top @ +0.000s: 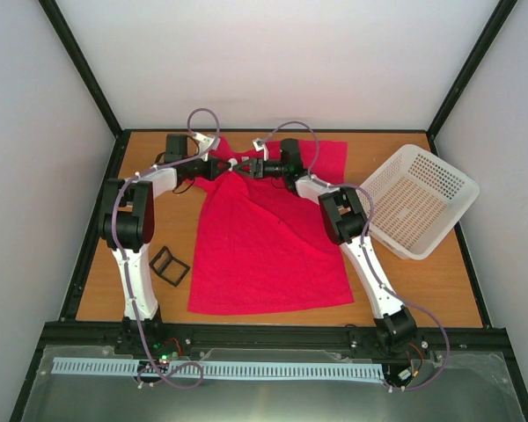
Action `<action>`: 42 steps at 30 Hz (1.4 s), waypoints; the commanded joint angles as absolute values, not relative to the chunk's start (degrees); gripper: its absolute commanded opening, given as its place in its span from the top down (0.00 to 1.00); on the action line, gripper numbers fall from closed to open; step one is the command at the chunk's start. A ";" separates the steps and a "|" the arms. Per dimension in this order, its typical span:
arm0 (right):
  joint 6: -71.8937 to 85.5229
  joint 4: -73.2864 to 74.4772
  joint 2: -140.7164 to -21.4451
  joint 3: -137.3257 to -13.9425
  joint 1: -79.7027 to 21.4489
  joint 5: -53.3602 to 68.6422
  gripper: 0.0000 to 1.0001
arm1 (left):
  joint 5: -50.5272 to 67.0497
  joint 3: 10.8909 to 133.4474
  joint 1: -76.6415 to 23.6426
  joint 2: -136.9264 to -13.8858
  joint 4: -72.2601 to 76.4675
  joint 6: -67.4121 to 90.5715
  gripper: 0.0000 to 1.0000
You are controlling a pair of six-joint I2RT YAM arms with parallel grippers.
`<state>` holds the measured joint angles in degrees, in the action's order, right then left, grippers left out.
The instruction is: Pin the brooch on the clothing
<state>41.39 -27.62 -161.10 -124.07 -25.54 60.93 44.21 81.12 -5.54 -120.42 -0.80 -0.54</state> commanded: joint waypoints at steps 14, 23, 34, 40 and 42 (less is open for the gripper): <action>45.68 -31.16 -166.56 -131.41 -26.15 66.42 0.52 | 59.06 78.93 -5.54 -117.68 0.41 -11.69 0.99; 45.22 -29.82 -167.39 -133.01 -26.19 66.96 0.54 | 60.68 78.35 -5.54 -116.53 -1.30 -15.66 0.99; 44.78 -29.05 -168.23 -134.83 -26.73 69.18 0.54 | 63.51 81.72 -5.54 -118.02 -7.75 -21.44 0.99; 44.68 -32.35 -164.74 -128.42 -26.15 68.15 0.40 | 60.94 81.91 -4.30 -118.67 -5.89 -18.26 0.99; 42.77 -32.05 -162.95 -125.74 -26.10 67.49 0.37 | 59.99 81.84 -3.83 -118.88 -5.60 -17.75 0.99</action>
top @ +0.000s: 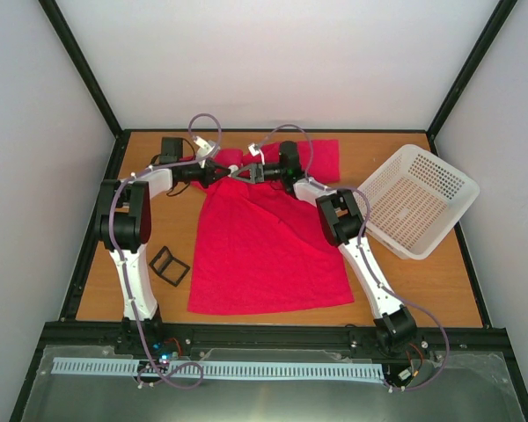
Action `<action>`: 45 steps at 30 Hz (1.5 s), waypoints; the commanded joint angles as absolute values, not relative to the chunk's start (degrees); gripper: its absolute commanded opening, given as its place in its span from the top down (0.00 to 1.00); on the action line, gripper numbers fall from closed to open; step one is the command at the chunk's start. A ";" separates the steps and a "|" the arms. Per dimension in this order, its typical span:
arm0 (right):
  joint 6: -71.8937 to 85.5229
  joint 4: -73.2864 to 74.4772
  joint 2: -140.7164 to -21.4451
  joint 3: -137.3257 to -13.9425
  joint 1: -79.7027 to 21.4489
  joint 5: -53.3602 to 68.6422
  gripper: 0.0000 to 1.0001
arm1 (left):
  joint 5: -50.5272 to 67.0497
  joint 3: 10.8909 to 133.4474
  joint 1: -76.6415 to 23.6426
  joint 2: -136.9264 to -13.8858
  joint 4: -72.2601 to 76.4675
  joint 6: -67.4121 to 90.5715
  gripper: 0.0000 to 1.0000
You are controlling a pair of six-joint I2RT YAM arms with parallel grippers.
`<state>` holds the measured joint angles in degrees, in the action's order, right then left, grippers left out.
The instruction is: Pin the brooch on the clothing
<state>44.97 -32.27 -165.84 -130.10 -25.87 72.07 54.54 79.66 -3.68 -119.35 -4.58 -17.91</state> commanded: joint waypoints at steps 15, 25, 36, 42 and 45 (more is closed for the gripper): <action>53.85 -48.50 -162.67 -120.43 -25.00 67.13 0.34 | 58.56 81.92 -2.72 -119.34 -4.85 -16.57 0.99; 52.89 -45.49 -164.01 -122.96 -25.22 67.61 0.40 | 61.01 81.72 -2.70 -118.97 -4.97 -16.83 0.99; 52.64 -45.08 -164.02 -123.44 -25.75 67.94 0.39 | 60.52 81.98 -2.72 -119.30 -4.90 -16.04 0.99; 57.34 -50.23 -163.93 -121.81 -26.00 66.83 0.36 | 58.81 83.41 -2.63 -120.19 -5.04 -13.57 0.99; 63.21 -57.35 -164.17 -120.02 -25.77 65.30 0.34 | 58.65 84.05 -2.57 -120.84 -5.13 -12.18 0.99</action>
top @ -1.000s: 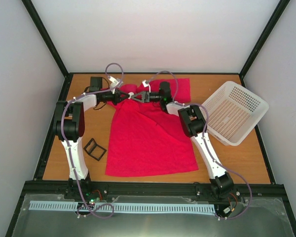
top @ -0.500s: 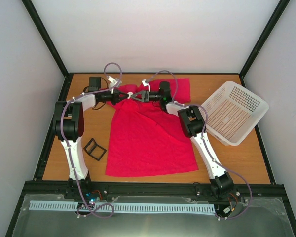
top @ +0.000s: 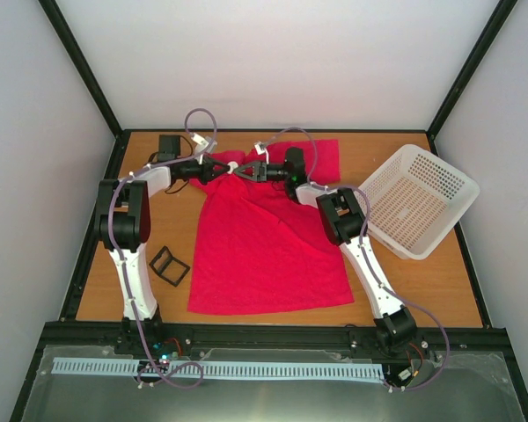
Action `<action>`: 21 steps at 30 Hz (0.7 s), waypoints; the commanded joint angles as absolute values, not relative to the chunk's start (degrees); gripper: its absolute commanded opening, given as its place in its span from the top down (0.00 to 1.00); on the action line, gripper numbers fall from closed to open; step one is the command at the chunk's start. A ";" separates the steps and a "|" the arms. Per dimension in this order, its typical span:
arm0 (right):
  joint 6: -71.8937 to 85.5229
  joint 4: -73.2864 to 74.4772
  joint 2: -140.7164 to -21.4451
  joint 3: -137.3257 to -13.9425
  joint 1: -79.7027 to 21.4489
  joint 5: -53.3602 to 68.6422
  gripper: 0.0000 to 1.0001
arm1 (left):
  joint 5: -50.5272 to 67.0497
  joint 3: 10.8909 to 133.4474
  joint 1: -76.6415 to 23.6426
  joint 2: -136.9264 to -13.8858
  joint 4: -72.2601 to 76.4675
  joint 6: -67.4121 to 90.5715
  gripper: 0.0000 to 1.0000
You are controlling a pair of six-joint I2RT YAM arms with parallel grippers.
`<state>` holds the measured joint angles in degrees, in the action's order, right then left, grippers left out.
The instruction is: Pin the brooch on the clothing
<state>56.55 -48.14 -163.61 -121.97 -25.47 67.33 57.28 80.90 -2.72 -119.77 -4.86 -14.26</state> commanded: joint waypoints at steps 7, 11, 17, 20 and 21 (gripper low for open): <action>62.04 -54.94 -165.40 -122.43 -25.53 65.44 0.34 | 59.90 84.86 -2.27 -121.55 -5.47 -11.45 0.99; 61.81 -53.87 -166.25 -124.10 -25.62 65.30 0.34 | 60.56 84.51 -2.29 -121.60 -5.44 -11.21 0.99; 61.81 -53.31 -166.77 -124.73 -25.79 65.23 0.34 | 61.68 84.81 -2.29 -121.62 -5.29 -10.72 0.99; 60.84 -51.56 -166.94 -126.32 -25.96 65.24 0.34 | 62.11 84.73 -2.28 -121.52 -5.07 -10.48 0.99; 60.77 -51.49 -166.92 -126.53 -26.01 65.36 0.35 | 62.25 84.87 -2.28 -121.59 -5.08 -10.25 0.99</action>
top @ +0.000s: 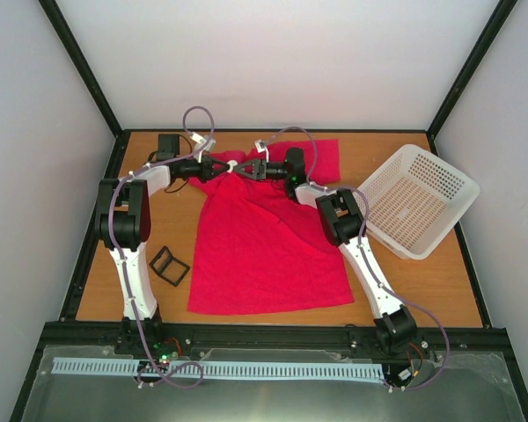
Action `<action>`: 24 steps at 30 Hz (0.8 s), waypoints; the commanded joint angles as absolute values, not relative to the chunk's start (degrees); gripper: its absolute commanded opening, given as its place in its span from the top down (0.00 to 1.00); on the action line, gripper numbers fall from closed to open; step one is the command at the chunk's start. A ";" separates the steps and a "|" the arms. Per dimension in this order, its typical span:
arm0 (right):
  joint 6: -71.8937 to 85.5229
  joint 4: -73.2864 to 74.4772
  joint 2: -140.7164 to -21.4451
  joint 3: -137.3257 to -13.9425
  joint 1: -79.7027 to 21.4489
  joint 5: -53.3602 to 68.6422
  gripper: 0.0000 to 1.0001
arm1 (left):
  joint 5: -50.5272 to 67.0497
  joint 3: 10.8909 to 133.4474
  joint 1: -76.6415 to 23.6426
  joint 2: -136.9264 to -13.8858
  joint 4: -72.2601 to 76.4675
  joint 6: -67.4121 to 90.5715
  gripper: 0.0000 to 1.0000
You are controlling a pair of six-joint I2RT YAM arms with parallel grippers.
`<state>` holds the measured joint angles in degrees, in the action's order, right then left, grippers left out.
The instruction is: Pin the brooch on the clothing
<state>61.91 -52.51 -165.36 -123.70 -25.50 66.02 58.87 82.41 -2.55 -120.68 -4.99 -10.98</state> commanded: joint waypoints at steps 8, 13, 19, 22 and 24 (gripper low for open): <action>61.95 -54.89 -165.92 -123.70 -26.01 65.96 0.34 | 62.14 86.13 -1.84 -122.53 -6.54 -10.43 0.99; 64.40 -59.68 -165.94 -122.81 -26.00 66.47 0.28 | 63.21 89.26 -0.97 -124.60 -8.82 -9.32 0.99; 64.50 -58.84 -166.97 -124.69 -26.02 66.36 0.27 | 63.88 88.82 -0.97 -124.57 -10.07 -9.36 0.99; 63.22 -56.03 -167.29 -124.75 -26.02 66.33 0.30 | 64.68 88.28 -0.97 -123.74 -9.78 -9.83 0.99; 62.42 -54.70 -167.43 -126.61 -26.01 66.37 0.32 | 64.94 87.35 -0.97 -123.01 -7.92 -9.93 0.99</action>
<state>64.07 -56.01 -166.15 -124.09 -25.65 66.39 62.22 86.96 -1.43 -124.36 -9.13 -9.52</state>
